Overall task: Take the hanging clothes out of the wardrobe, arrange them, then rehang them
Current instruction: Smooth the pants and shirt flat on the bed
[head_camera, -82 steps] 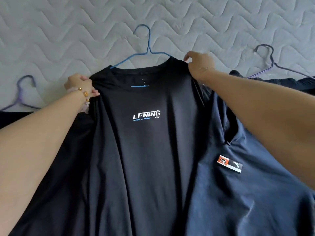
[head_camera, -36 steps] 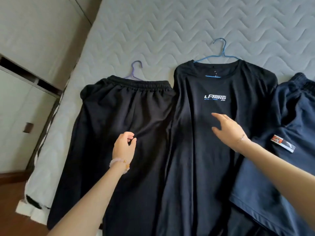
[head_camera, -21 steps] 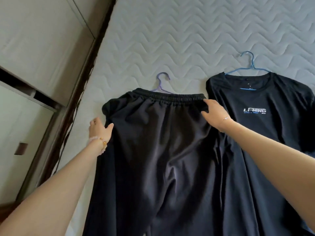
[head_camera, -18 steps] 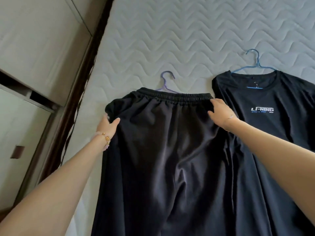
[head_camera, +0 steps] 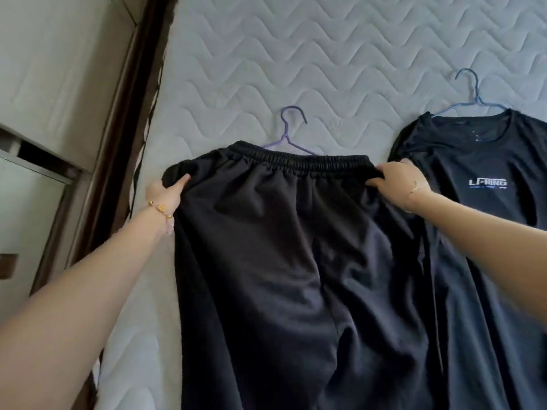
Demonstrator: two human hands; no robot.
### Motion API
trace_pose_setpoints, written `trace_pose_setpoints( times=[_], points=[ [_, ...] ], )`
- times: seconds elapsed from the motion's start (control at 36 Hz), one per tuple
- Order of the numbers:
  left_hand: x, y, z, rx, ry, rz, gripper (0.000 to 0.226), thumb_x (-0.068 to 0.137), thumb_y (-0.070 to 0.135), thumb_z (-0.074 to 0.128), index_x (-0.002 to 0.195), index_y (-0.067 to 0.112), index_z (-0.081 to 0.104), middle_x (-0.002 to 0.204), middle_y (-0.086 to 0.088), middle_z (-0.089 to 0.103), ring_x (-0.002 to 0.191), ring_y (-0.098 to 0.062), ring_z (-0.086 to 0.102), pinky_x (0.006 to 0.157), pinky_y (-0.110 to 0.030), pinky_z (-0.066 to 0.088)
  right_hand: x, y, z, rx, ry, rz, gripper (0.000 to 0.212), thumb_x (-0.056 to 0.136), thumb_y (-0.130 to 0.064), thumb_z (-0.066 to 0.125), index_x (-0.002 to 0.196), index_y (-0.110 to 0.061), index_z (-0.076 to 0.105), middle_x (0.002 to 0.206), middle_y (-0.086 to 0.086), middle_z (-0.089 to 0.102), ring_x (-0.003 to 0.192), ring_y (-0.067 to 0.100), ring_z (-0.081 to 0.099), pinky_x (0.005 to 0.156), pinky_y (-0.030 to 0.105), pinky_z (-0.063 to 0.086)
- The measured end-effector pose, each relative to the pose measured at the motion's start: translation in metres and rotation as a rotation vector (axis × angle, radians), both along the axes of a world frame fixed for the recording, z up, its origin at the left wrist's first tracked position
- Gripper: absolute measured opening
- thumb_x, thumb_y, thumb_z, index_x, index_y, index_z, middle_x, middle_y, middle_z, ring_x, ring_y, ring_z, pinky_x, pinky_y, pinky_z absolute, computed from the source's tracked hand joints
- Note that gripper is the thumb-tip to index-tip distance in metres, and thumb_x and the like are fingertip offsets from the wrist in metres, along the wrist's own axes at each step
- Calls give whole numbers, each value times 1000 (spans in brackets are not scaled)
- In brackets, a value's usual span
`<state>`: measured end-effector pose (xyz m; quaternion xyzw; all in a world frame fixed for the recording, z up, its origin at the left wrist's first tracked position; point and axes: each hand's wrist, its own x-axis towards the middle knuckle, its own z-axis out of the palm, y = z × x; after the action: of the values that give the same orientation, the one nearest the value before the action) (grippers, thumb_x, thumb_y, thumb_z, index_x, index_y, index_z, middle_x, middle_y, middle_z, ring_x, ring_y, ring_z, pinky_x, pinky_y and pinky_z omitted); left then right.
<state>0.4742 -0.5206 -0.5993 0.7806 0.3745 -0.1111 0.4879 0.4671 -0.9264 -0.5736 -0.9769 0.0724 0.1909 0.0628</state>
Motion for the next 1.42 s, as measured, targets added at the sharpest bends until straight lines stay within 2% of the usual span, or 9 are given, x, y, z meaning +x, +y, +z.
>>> trace_pose_setpoints(
  times=[0.17, 0.28, 0.42, 0.5, 0.64, 0.92, 1.0, 1.11, 1.42],
  points=[
    [34, 78, 8, 115, -47, -4, 57, 83, 46, 65, 122, 4, 61, 122, -14, 64, 102, -27, 62, 89, -33, 49, 39, 68, 2, 65, -133, 67, 32, 90, -34, 54, 107, -8, 66, 115, 18, 51, 106, 37, 51, 80, 37, 40],
    [57, 99, 3, 162, -65, 11, 64, 83, 56, 57, 117, 3, 61, 97, -14, 65, 63, -10, 59, 56, -16, 47, 73, 91, -1, 119, -177, -38, 29, 92, -26, 52, 114, -9, 61, 121, 19, 58, 110, 38, 55, 85, 38, 43],
    [85, 80, 2, 241, -98, -49, 54, 86, 56, 52, 118, 13, 59, 79, -1, 58, 57, -11, 47, 28, -11, 35, 100, 81, -8, 166, -194, -212, 35, 91, -21, 52, 124, -9, 56, 127, 20, 57, 118, 38, 51, 96, 40, 40],
    [80, 68, -5, 295, -63, -95, 58, 88, 57, 47, 131, 18, 51, 111, -4, 61, 46, -6, 47, 21, -7, 28, 93, 71, -19, 284, -140, -296, 43, 91, -17, 49, 134, -11, 46, 131, 19, 55, 122, 36, 48, 101, 38, 38],
    [40, 62, 1, 177, -75, -19, 61, 88, 56, 49, 133, 15, 49, 126, -1, 58, 105, -18, 59, 91, -27, 48, 87, 65, -23, 378, -84, -274, 63, 84, -16, 51, 144, -14, 30, 127, 16, 56, 122, 32, 49, 103, 35, 37],
    [-152, 30, 14, 321, -45, -274, 87, 76, 26, 76, 146, 19, 24, 145, -1, 35, 135, -18, 37, 113, -36, 34, -20, 106, -5, 720, -213, -304, 62, 87, -10, 52, 144, -13, 30, 141, 4, 42, 129, 13, 42, 107, 19, 30],
    [-221, -1, 14, 477, -21, -247, 82, 79, 20, 71, 145, 11, 24, 146, -10, 33, 136, -26, 35, 112, -36, 34, -115, 139, 1, 826, -272, -327, 39, 88, -3, 50, 124, -16, 53, 121, 1, 57, 107, 9, 56, 97, 21, 44],
    [-286, -23, 15, 599, 92, -223, 80, 76, 8, 71, 144, 8, 28, 145, -14, 34, 126, -32, 47, 101, -43, 47, -242, 182, 3, 988, 116, -463, 20, 89, -8, 57, 98, -26, 63, 91, -12, 68, 85, 0, 64, 77, 11, 48],
    [-374, 18, 47, 430, 372, -57, 33, 87, 5, 55, 120, 4, 52, 116, -12, 57, 100, -34, 61, 79, -39, 53, -351, 266, 4, 1212, 658, -677, 13, 88, -15, 61, 91, -27, 64, 97, -10, 68, 97, 6, 62, 94, 27, 48]
  ],
)
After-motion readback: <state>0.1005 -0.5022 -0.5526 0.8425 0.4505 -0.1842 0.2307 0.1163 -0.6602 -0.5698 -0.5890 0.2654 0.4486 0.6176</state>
